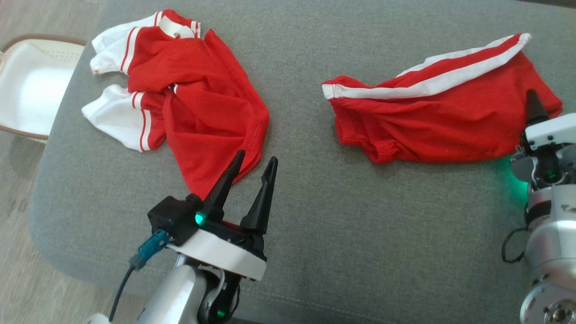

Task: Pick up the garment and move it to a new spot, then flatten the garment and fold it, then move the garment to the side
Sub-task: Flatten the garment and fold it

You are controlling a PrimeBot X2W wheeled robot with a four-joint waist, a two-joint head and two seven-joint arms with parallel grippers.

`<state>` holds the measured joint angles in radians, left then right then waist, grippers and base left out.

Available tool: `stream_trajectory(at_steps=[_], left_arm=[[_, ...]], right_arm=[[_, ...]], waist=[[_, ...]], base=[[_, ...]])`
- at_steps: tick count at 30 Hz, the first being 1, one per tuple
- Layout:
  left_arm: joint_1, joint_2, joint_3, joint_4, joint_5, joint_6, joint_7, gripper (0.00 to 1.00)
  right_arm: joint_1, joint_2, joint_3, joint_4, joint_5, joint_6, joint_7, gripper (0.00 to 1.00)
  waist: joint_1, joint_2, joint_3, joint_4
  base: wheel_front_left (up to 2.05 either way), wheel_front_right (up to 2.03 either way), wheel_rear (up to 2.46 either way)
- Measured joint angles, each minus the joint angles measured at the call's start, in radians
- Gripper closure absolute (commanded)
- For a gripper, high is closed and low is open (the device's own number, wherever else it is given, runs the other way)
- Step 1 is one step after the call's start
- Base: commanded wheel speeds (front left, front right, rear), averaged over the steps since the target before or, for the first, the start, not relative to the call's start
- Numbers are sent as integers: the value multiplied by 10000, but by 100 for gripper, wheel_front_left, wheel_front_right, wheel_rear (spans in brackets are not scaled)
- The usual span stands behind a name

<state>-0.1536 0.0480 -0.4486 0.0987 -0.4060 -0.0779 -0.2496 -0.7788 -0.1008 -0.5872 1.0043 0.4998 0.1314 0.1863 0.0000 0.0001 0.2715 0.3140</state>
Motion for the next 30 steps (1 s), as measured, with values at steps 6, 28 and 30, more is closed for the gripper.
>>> stream_trajectory(at_steps=[6, 28, 30], left_arm=[[-200, -2, -163, -25, -4, 81, 0, 0], [-353, -6, -140, -102, -203, 180, 0, 0], [-328, -6, -98, -86, -203, 180, 0, 0]], right_arm=[[-381, -188, -92, 242, -395, 0, 4, 0], [-639, -650, -591, 1442, -1565, 2, -1845, 100], [-376, -849, -1005, 1645, -1864, 2, -2416, 100]], waist=[[0, 0, 237, 112], [1, 0, -77, -22], [1, 0, -197, -124]], base=[[0, 0, 0], [0, 0, 0], [0, 0, 0]])
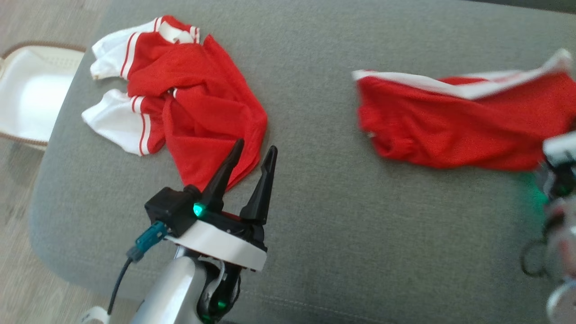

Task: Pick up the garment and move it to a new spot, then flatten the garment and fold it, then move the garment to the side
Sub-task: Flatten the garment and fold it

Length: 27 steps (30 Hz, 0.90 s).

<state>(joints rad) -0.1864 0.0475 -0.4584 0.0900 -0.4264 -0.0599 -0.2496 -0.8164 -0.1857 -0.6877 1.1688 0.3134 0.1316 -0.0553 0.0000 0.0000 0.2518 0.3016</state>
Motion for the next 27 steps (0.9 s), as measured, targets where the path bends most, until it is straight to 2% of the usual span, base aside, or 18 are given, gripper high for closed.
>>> stream_trajectory(at_steps=[5, 10, 16, 20, 23, 27], left_arm=[[121, 0, 165, 33, 2, 0, 0, 0], [414, 0, 203, 86, 10, 0, 0, 0], [503, 2, 184, 105, 12, -2, 0, 0], [590, 2, 186, 171, 19, -2, 0, 0], [608, 2, 192, 261, 54, -6, 0, 0], [699, 2, 215, 295, 115, -17, 0, 0]], right_arm=[[647, -581, -1463, 725, -802, -2, -1112, 100], [836, -418, -2412, 1049, -1476, 0, -1490, 100], [831, -88, -2926, 1085, -2054, 0, -1603, 100], [539, 376, -2746, 989, -2092, -2, -1684, 100], [144, 786, -2071, 744, -1965, 0, -1739, 100], [-41, 1076, -851, 291, -1248, -2, -1735, 100]], waist=[[0, 0, -332, -259], [0, 0, -638, -513], [0, 0, -913, -729], [0, 0, -1102, -773], [0, 0, -1264, -769], [0, 0, -1501, -705]], base=[[0, 0, 0], [0, 0, 0], [0, 0, 0], [0, 0, 0], [0, 0, 0], [0, 0, 0]])
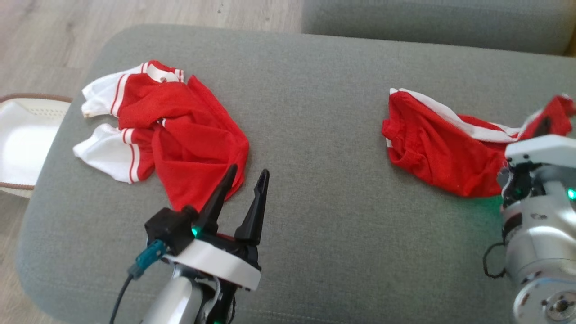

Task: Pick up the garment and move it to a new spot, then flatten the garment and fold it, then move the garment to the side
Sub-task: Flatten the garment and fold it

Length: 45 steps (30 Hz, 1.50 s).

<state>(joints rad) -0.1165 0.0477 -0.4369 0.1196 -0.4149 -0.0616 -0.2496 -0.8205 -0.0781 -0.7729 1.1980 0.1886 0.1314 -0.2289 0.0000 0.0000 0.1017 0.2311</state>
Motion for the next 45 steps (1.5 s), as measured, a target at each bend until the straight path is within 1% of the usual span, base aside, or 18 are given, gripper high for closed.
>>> stream_trajectory(at_steps=[1, 2, 7, 12, 15, 18, 22, 33, 38, 39, 40, 43, 45], left_arm=[[0, 0, 0, 0, 0, 0, 0, 0], [65, 0, 2, 6, 0, -2, 0, 0], [382, 4, 12, 84, 2, -4, 0, 0], [483, 6, 17, 111, 67, -10, 0, 0], [521, 8, 13, 123, 88, -12, 0, 0], [521, 8, 12, 125, 88, -12, 0, 0], [521, 10, 0, 121, 88, -12, 0, 0], [494, 8, -73, 98, 27, 4, 0, 0], [477, 8, -127, 105, -19, 19, 0, 0], [467, 8, -140, 105, -19, 36, 0, 0], [455, 8, -150, 107, -19, 44, 0, 0], [436, 8, -153, 107, -21, 100, 0, 0], [435, 8, -142, 109, -104, 105, 0, 0]], right_arm=[[0, 0, 0, 0, 0, 0, 0, 100], [13, 27, 360, -123, 228, 2, 17, 100], [382, 79, 2412, -1058, 1584, 0, 418, 100], [1408, 104, 4750, -2213, 3338, 0, 949, 100], [2081, 155, 5753, -2886, 4013, 2, 1068, 100], [2539, 151, 6450, -3329, 4429, 0, 1147, 100], [2754, 4, 7148, -3605, 4828, 0, 1137, 100], [2763, -637, 9070, -3678, 5421, 0, 961, 100], [2759, -945, 9950, -3517, 5438, 0, 968, 100], [2759, -1001, 10140, -3467, 5430, 0, 970, 56], [2757, -1045, 10358, -3404, 5428, 0, 1014, 0], [2754, -1103, 10962, -3177, 5405, 2, 1104, 0], [2750, -1103, 11367, -3126, 5448, 0, 1400, 0]], waist=[[0, 0, 0, 0], [0, 0, -53, 33], [0, 0, -239, 284], [0, 0, -342, 612], [0, 0, -356, 789], [0, 0, -341, 939], [0, 0, -261, 1102], [0, 0, 186, 1460], [0, 0, 318, 1559], [0, 0, 335, 1576], [0, 0, 349, 1588], [0, 0, 356, 1582], [0, 0, 330, 1531]], base=[[0, 0, 0], [0, 0, 0], [0, 0, 0], [0, 0, 0], [0, 0, 0], [0, 0, 0], [0, 0, 0], [0, 0, 0], [0, 0, 0], [0, 0, 0], [0, 0, 0], [0, 0, 0], [0, 0, 0]])
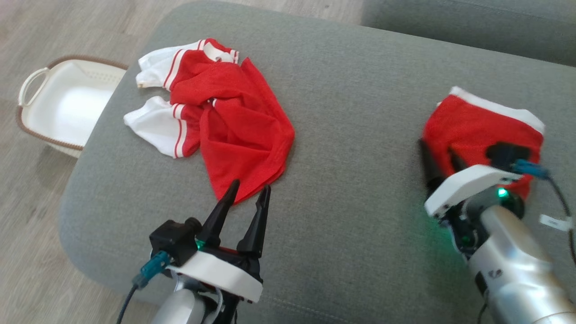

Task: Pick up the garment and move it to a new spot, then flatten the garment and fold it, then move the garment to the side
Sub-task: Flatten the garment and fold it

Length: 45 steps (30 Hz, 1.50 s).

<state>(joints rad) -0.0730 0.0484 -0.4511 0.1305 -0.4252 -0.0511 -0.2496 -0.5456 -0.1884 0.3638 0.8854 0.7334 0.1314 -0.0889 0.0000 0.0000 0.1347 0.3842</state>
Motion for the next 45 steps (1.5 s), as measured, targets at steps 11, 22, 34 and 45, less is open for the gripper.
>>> stream_trajectory(at_steps=[11, 22, 34, 45], left_arm=[[2, 2, 197, 31, 17, 23, 0, 0], [20, 2, 851, -305, 142, -17, 0, 0], [71, 0, 1904, -876, 462, -19, -2, 0], [580, -2, 2194, -922, 711, -109, -2, 0]], right_arm=[[48, 21, 1630, -188, 573, 2, 869, 0], [195, -600, 851, -489, -176, 0, -1007, 0], [2235, 353, -2959, -3432, -4086, 0, -1620, 0], [4372, 1348, -3902, -5574, -5156, 2, -1620, 0]], waist=[[0, 0, -394, -935], [0, 0, -882, -2263], [0, 0, -1166, -3777], [0, 0, -1017, -4334]], base=[[0, 0, 0], [0, 0, 0], [0, 0, 0], [0, 0, 0]])
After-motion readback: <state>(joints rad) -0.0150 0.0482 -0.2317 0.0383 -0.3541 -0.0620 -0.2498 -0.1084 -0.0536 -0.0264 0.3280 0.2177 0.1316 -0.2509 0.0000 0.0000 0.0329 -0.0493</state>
